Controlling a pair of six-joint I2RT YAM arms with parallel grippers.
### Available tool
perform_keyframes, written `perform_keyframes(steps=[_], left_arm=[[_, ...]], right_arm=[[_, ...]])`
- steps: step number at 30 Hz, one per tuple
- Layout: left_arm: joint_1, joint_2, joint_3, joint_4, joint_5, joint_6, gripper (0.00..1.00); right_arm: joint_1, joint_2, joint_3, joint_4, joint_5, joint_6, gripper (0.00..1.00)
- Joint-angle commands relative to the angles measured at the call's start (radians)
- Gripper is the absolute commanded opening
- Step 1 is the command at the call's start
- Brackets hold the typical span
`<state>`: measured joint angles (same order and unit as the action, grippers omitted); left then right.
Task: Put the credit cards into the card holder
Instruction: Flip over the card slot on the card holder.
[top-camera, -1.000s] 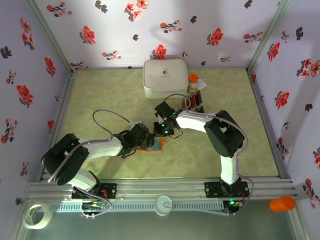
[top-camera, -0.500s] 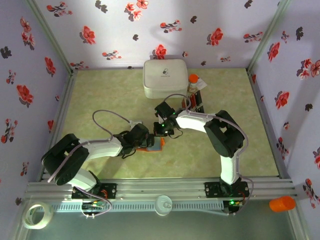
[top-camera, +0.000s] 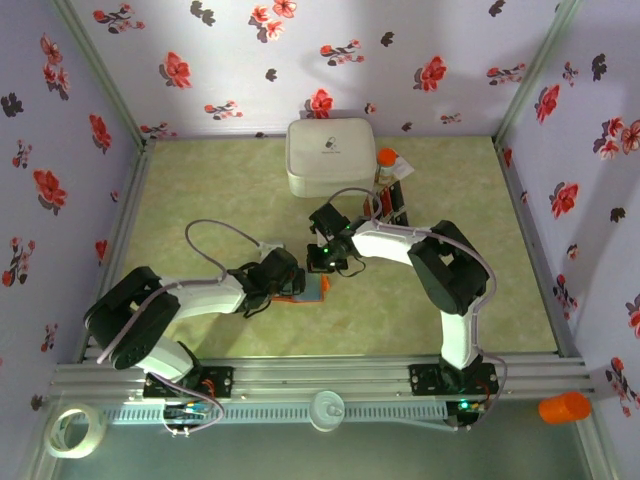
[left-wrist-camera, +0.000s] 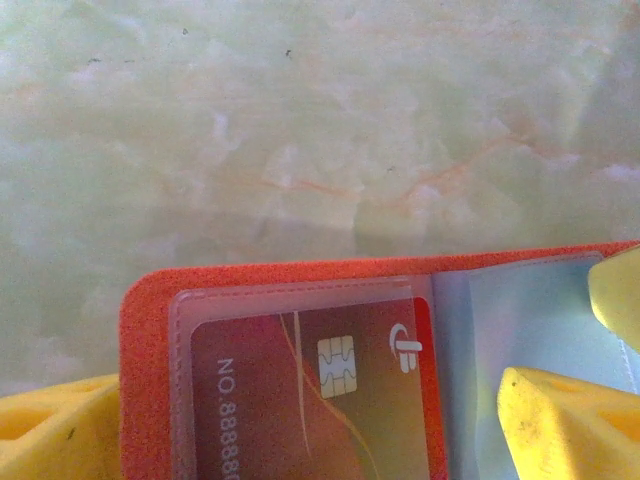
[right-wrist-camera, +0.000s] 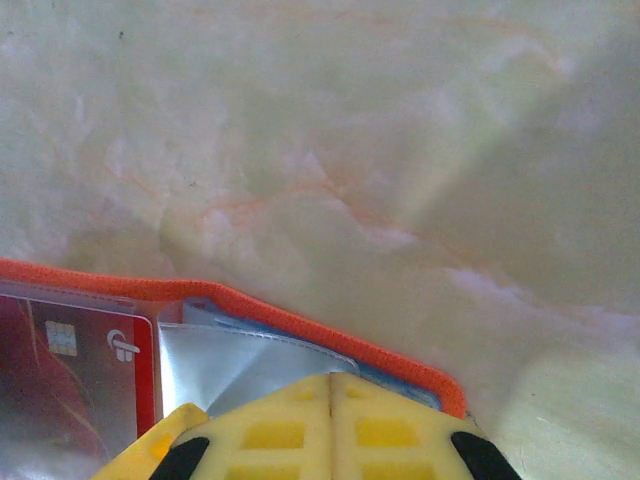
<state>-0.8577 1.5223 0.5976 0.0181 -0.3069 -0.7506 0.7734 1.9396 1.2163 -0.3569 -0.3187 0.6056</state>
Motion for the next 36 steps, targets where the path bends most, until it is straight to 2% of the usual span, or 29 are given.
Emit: perform_keyframes(steps=[1,4,9,14,22,36], left_arm=[[0.007,0.105,-0.058,0.043,0.112,-0.004,0.88],[0.006,0.112,-0.061,0.051,0.114,-0.004,0.87],[0.006,0.124,-0.061,0.061,0.118,-0.005,0.87],[0.006,0.133,-0.061,0.072,0.124,-0.007,0.86],[0.006,0.133,-0.064,0.078,0.126,-0.008,0.87],[0.008,-0.026,-0.058,0.022,0.137,-0.004,0.97]], right_arm=[[0.008,-0.001,-0.008,0.001,-0.017,0.014,0.1],[0.007,-0.03,-0.001,-0.006,-0.012,0.019,0.15],[0.006,-0.083,-0.023,0.014,0.007,0.05,0.31],[0.006,-0.104,-0.073,0.062,0.015,0.088,0.36],[0.006,-0.071,-0.088,0.105,-0.014,0.115,0.34],[0.004,-0.131,-0.088,0.02,0.029,0.05,0.11]])
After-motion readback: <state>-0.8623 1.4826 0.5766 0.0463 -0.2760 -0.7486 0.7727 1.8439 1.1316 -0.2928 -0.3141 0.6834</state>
